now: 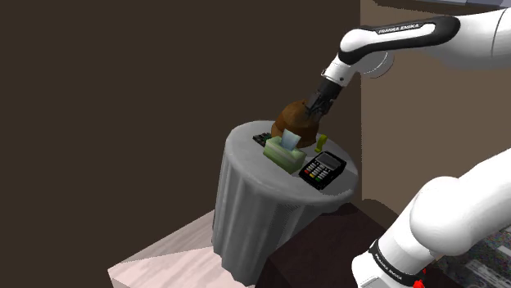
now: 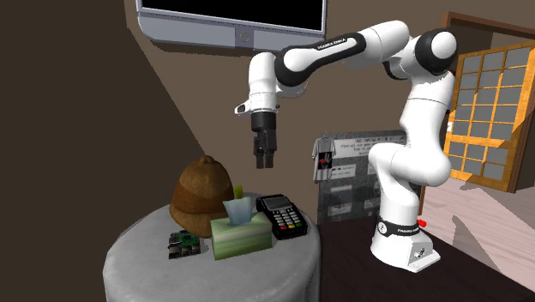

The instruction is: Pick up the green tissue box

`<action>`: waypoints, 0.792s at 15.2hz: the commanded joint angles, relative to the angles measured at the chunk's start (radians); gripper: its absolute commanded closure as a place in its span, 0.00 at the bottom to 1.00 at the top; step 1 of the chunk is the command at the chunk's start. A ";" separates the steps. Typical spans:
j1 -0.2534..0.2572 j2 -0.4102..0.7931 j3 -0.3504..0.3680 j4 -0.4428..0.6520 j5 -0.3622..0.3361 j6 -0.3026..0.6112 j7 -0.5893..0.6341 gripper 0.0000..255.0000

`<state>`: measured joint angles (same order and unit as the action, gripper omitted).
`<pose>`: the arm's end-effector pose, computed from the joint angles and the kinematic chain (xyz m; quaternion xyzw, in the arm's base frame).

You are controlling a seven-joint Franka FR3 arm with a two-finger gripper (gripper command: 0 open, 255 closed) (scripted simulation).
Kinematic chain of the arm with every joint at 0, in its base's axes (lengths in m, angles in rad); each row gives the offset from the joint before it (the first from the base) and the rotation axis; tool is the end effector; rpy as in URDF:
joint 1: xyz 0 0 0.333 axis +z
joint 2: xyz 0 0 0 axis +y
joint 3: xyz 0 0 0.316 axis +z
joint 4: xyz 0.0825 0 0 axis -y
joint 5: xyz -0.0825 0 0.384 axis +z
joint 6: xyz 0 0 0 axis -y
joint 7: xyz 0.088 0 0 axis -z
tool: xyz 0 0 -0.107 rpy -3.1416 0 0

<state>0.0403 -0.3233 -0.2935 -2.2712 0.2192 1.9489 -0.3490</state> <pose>0.4431 -0.1071 0.4835 -0.9890 -0.0138 -0.0351 0.1430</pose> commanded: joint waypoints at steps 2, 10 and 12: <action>0.016 0.139 -0.044 0.060 0.082 0.035 -0.086 0.00; 0.007 0.433 -0.082 0.207 0.288 0.053 -0.271 0.00; 0.006 0.447 -0.080 0.196 0.299 0.073 -0.285 0.00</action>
<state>0.0472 0.1104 -0.3740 -2.0757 0.5089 2.0133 -0.6244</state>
